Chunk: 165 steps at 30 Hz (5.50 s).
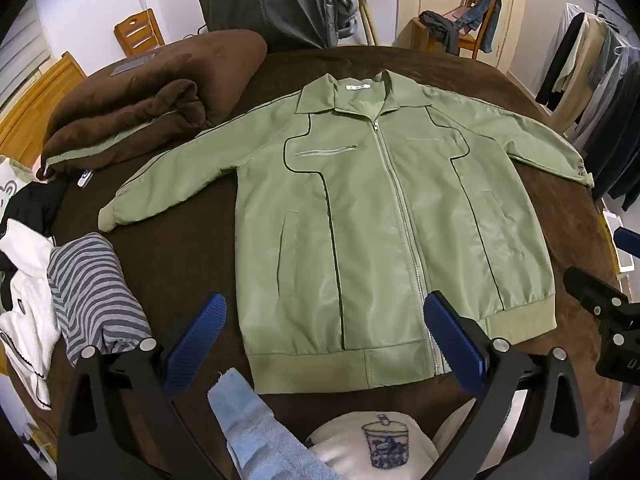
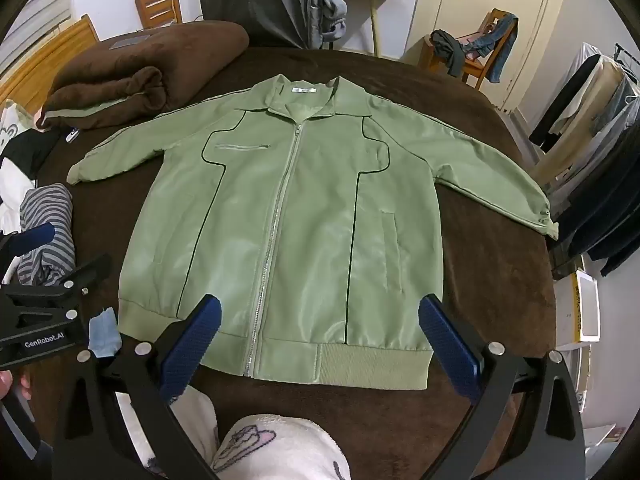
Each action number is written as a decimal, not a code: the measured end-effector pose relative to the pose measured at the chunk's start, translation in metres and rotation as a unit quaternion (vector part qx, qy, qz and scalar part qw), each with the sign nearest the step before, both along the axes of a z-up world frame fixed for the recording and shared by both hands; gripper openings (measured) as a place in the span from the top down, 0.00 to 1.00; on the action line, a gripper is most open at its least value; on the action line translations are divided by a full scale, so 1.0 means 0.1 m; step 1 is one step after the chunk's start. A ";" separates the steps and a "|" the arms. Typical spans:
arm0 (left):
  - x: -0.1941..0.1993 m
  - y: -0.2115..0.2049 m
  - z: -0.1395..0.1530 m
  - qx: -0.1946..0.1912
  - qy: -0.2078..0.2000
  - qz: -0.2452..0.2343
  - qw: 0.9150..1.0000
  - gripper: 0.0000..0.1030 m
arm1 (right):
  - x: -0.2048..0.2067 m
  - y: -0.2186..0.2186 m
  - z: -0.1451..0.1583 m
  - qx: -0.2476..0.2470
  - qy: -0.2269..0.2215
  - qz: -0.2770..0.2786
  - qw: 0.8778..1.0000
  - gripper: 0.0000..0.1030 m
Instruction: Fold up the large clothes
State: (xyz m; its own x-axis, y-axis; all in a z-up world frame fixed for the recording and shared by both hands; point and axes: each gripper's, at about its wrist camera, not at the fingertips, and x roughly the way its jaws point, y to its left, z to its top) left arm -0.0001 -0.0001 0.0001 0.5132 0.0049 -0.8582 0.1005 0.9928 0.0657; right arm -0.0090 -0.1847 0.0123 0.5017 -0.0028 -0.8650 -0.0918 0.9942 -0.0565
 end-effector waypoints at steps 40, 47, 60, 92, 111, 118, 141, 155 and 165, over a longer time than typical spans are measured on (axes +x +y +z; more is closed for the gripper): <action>0.02 -0.03 -0.01 -0.003 0.008 0.000 1.000 0.06 | 0.01 -0.08 0.01 0.005 -0.003 -0.003 1.000 0.05; 0.02 -0.04 -0.01 -0.003 0.009 -0.002 1.000 0.06 | 0.01 -0.09 0.01 0.004 -0.004 -0.004 1.000 0.05; 0.02 -0.02 -0.03 0.000 0.008 -0.002 1.000 0.06 | 0.01 -0.13 0.01 0.007 -0.004 -0.006 1.000 0.05; -0.01 -0.03 -0.04 0.000 0.006 -0.003 1.000 0.06 | -0.01 -0.08 0.00 0.009 -0.001 -0.004 1.000 0.05; 0.45 -0.57 -0.03 -0.017 -0.006 -0.076 0.997 0.06 | 0.06 -0.76 0.11 0.016 -0.033 -0.084 0.996 0.05; 1.13 -1.28 -0.33 -0.011 -0.004 -0.124 0.992 0.06 | 0.36 -1.75 -0.14 0.047 -0.049 -0.178 0.982 0.05; 3.32 -3.30 -1.67 0.007 0.042 -0.186 0.982 0.06 | 1.38 -4.68 -1.59 0.259 -0.075 -0.425 0.864 0.05; 3.38 -3.36 -1.99 0.015 0.058 -0.193 0.979 0.05 | 1.50 -5.60 -2.02 0.407 -0.152 -0.507 0.744 0.06; 3.37 -3.35 -2.00 0.012 0.055 -0.186 0.981 0.05 | 1.60 -5.71 -2.27 0.456 -0.172 -0.491 0.722 0.64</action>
State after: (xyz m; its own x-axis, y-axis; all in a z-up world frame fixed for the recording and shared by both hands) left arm 0.3367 -0.3353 -0.1998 0.3884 -0.1440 -0.9102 0.4630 0.8845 0.0576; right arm 0.1506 -0.7554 -0.2144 0.8307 -0.0100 -0.5566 0.5461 0.2087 0.8113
